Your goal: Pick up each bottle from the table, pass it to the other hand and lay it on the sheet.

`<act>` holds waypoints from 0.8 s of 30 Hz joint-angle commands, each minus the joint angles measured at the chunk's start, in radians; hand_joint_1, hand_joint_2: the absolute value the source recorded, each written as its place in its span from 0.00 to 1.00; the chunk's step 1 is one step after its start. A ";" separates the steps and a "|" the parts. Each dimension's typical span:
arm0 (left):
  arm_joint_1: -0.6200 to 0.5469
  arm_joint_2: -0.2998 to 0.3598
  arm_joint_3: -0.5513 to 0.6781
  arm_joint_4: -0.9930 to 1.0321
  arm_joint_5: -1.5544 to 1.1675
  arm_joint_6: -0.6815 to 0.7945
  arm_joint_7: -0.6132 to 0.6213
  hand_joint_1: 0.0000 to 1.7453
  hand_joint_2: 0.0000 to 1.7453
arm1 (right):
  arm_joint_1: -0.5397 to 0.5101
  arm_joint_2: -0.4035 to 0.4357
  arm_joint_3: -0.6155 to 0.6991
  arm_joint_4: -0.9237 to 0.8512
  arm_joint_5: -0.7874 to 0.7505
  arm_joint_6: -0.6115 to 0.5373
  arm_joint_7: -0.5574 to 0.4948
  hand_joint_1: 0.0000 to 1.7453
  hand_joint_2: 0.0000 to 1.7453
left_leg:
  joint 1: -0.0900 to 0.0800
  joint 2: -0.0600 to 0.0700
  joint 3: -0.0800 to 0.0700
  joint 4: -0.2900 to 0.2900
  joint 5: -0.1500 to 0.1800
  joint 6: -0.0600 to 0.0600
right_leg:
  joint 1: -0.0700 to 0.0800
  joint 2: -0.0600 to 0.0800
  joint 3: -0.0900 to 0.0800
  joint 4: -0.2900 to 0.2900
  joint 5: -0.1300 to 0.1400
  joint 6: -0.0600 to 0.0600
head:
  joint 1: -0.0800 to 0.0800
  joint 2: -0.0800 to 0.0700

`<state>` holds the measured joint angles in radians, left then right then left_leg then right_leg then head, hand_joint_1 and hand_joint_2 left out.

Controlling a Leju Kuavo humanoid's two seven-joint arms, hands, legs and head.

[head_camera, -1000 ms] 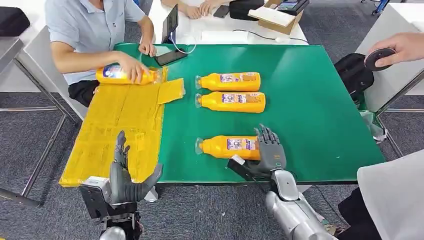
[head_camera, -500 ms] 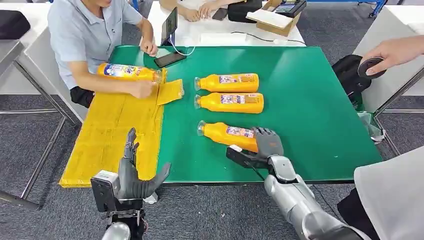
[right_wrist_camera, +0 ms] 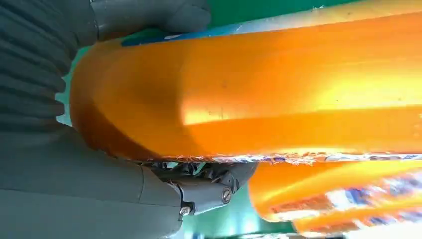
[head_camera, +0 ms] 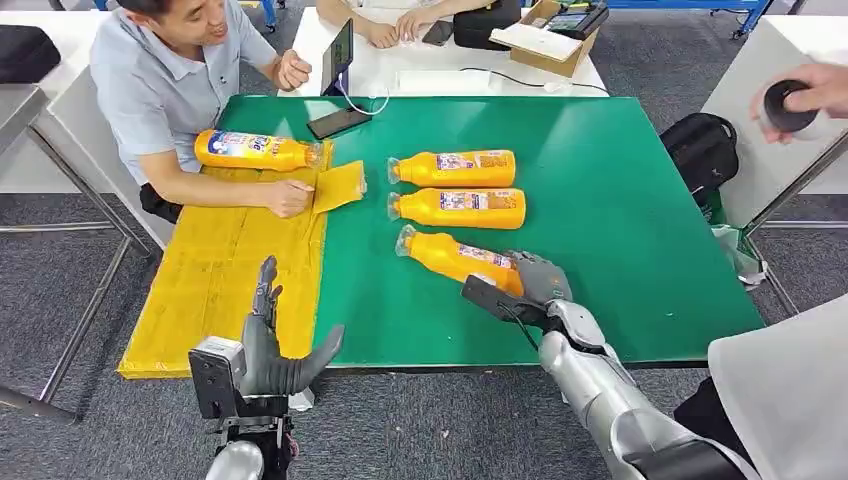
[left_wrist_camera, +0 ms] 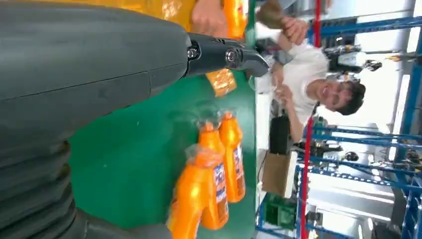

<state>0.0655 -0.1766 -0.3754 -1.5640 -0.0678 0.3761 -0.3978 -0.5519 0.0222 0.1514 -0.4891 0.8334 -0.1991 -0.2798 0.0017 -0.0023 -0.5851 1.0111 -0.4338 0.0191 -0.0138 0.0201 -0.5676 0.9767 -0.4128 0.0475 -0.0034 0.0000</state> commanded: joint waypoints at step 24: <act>-0.020 0.076 -0.152 0.034 0.373 -0.132 -0.001 0.00 1.00 | 0.360 0.173 0.467 -0.486 -0.382 -0.068 -0.195 0.95 1.00 | 0.002 -0.003 -0.021 0.000 0.001 -0.001 | 0.002 -0.003 -0.018 0.001 -0.002 -0.002 | 0.000 0.000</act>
<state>0.0638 -0.1305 -0.5055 -1.4626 0.2656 0.2502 -0.3857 -0.1871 0.1686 0.4037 -1.0452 0.4353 -0.2305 -0.4509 0.0028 -0.0071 -0.6091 1.0111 -0.4320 0.0195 -0.0133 0.0161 -0.5882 0.9781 -0.4138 0.0476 -0.0038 0.0000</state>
